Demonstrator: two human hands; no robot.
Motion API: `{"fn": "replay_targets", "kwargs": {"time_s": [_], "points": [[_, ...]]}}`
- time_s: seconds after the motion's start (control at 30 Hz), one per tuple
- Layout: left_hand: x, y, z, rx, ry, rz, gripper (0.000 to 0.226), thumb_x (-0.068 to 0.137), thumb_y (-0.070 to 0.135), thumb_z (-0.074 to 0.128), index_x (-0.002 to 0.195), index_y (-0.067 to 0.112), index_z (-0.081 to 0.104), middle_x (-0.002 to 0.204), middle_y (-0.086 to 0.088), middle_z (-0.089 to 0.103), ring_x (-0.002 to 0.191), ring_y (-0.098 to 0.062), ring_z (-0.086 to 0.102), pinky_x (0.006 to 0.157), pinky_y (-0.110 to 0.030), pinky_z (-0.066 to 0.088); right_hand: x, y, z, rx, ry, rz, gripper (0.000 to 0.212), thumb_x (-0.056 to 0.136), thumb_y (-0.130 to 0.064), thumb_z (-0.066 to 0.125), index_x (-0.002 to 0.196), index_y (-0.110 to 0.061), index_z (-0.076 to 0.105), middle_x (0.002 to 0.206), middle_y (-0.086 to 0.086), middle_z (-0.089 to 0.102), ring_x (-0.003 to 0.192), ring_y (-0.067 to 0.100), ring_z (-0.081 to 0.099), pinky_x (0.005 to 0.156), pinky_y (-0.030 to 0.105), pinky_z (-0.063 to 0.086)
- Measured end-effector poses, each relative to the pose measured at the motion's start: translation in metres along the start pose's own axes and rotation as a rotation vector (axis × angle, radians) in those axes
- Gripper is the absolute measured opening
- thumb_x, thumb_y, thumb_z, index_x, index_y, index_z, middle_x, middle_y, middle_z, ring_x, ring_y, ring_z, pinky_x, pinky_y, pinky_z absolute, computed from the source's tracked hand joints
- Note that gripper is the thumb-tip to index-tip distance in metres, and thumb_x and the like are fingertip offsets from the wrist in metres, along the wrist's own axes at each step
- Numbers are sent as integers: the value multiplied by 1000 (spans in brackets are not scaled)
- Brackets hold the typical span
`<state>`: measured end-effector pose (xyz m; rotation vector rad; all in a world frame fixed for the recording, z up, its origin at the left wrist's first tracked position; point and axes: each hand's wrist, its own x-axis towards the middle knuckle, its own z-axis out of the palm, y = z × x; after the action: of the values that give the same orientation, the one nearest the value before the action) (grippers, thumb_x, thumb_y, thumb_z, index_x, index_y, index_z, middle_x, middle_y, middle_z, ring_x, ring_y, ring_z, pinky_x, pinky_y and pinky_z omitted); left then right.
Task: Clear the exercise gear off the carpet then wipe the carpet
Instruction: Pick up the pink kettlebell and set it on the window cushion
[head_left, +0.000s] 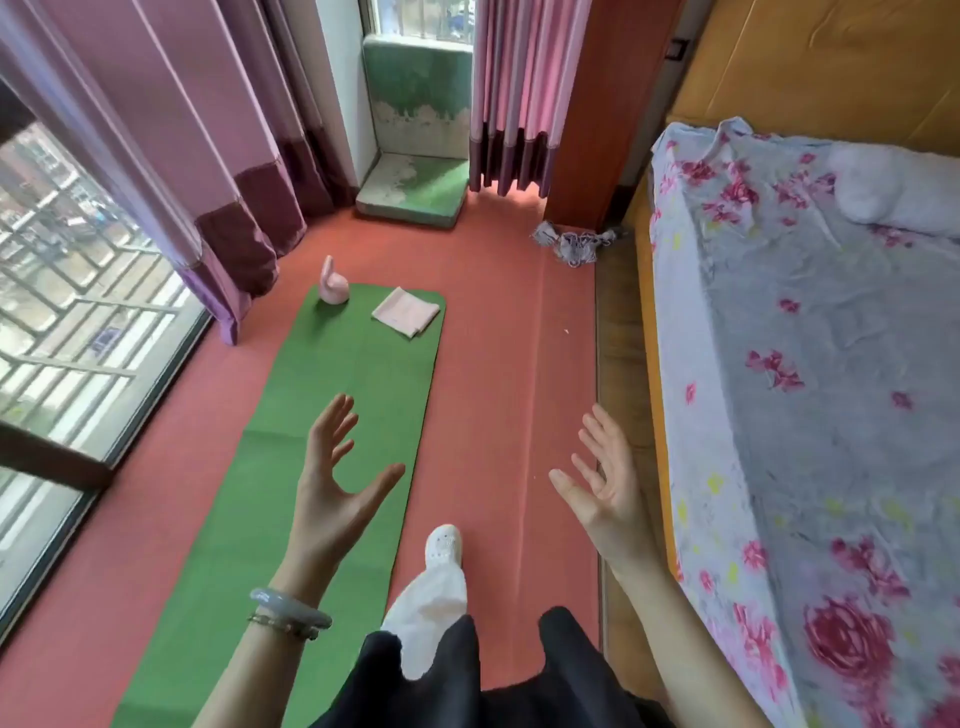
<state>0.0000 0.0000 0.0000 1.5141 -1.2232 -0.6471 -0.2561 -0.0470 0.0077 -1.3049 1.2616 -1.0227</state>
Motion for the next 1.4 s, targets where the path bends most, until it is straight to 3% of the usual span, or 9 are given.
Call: {"fn": "replay_targets", "kwargs": {"time_s": [0.13, 0.33, 0.53, 0.73, 0.93, 1.07, 1.2, 1.3, 1.4], "points": [[89, -9, 2, -17, -45, -45, 86, 66, 45, 72, 140, 30, 29, 143, 8, 40, 128, -4, 43, 102, -24, 39, 82, -15, 12, -7, 19, 24, 77, 73, -21, 67, 140, -35, 31, 147, -7, 38, 134, 3, 39, 112, 38, 37], [209, -15, 27, -24, -146, -11, 88, 67, 43, 72, 142, 25, 29, 142, 12, 40, 128, -7, 43, 103, -30, 39, 191, -35, 27, -14, 49, 19, 73, 75, -24, 67, 133, -48, 31, 147, -11, 37, 132, 0, 39, 110, 31, 37], [303, -23, 53, -40, -128, 6, 87, 68, 40, 73, 142, 26, 29, 143, 8, 39, 129, -8, 43, 103, -31, 40, 295, -41, 35, -36, 7, 12, 74, 75, -24, 67, 137, -41, 30, 148, -11, 36, 132, 0, 39, 110, 29, 38], [407, -45, 94, -15, -59, -20, 87, 68, 40, 72, 141, 20, 30, 143, 5, 41, 128, -9, 43, 103, -37, 40, 431, -41, 29, -36, -55, -22, 71, 76, -20, 66, 132, -46, 31, 147, -11, 36, 132, 1, 39, 107, 24, 38], [523, -52, 143, -7, 53, -72, 85, 68, 37, 73, 140, 25, 31, 141, 3, 43, 126, -9, 46, 103, -34, 42, 579, -55, 15, -49, -144, -24, 74, 82, -6, 68, 141, -32, 30, 147, -10, 36, 132, 1, 39, 102, 14, 38], [586, -53, 169, 0, 110, -82, 84, 71, 29, 74, 142, 27, 30, 142, 4, 41, 127, -11, 45, 103, -35, 41, 664, -69, 6, -81, -192, -45, 74, 83, -6, 68, 141, -32, 30, 146, -10, 37, 132, 2, 39, 106, 19, 38], [634, -62, 184, 15, 165, -112, 84, 71, 30, 74, 142, 26, 30, 142, 10, 41, 127, -12, 45, 104, -41, 41, 736, -78, 11, -117, -244, -52, 74, 83, -5, 68, 143, -26, 31, 146, -8, 38, 131, 3, 40, 103, 15, 39], [670, -71, 184, 22, 215, -131, 82, 69, 38, 72, 139, 35, 29, 141, 6, 42, 127, -13, 46, 102, -42, 42, 782, -81, 24, -118, -295, -60, 74, 82, -5, 68, 142, -28, 31, 146, -7, 38, 132, 4, 40, 105, 20, 39], [709, -87, 180, 31, 262, -164, 85, 71, 30, 78, 140, 31, 29, 144, 1, 39, 128, -13, 45, 104, -43, 40, 827, -81, 45, -134, -332, -72, 74, 82, -6, 69, 141, -29, 31, 145, -6, 39, 131, 3, 41, 105, 22, 40]]}}
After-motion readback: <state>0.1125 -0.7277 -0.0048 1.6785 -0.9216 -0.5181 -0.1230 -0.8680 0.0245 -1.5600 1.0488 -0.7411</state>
